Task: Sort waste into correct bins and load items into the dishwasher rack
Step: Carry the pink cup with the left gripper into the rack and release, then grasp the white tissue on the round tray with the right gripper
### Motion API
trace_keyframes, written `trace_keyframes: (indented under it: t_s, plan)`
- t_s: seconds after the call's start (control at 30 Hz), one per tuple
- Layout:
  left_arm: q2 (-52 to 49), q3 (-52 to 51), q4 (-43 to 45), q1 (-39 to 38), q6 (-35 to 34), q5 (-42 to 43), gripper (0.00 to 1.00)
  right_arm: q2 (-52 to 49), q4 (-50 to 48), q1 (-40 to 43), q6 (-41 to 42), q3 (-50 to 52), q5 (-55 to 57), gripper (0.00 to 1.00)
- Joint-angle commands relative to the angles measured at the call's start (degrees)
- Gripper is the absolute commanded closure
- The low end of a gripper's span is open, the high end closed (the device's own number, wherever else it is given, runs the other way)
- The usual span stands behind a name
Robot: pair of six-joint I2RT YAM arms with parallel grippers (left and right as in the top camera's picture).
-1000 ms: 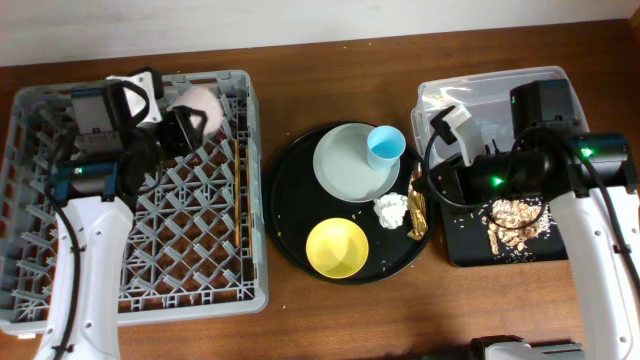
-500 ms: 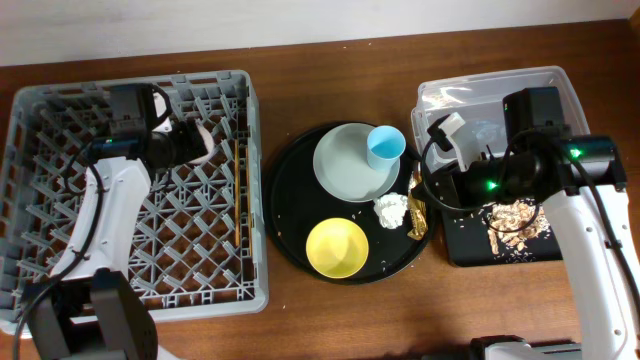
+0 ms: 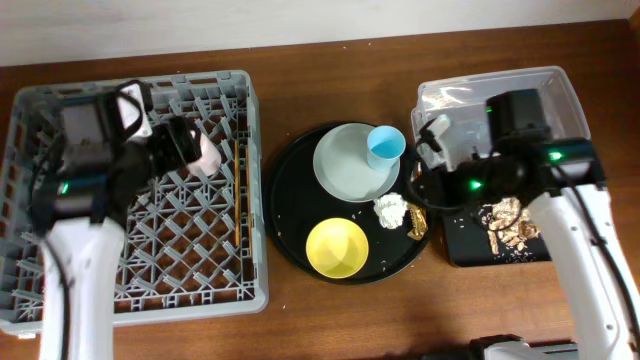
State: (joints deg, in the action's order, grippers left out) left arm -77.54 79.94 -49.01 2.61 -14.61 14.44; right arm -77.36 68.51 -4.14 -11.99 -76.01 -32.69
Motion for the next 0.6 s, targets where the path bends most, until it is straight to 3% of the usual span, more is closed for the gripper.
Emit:
trace_keyframes:
  t_s: [0.0, 0.1, 0.27, 0.57]
  plan:
    - [3.5, 0.5, -6.6, 0.1, 0.3, 6.4, 0.01, 0.1, -6.2, -7.7, 13.9, 4.3, 16.8, 0.56]
    - [3.5, 0.5, -12.0, 0.1, 0.3, 6.2, 0.01, 0.0, -14.3, -14.9, 22.4, 11.2, 33.4, 0.52]
    - [3.5, 0.5, -12.5, 0.1, 0.3, 6.2, 0.01, -1.4, -29.5, -15.7, 23.2, 22.4, 33.8, 0.39]
    - [3.5, 0.5, -12.5, 0.1, 0.3, 6.2, 0.01, -17.1, -36.8, -15.7, 23.0, 23.6, 29.9, 0.40]
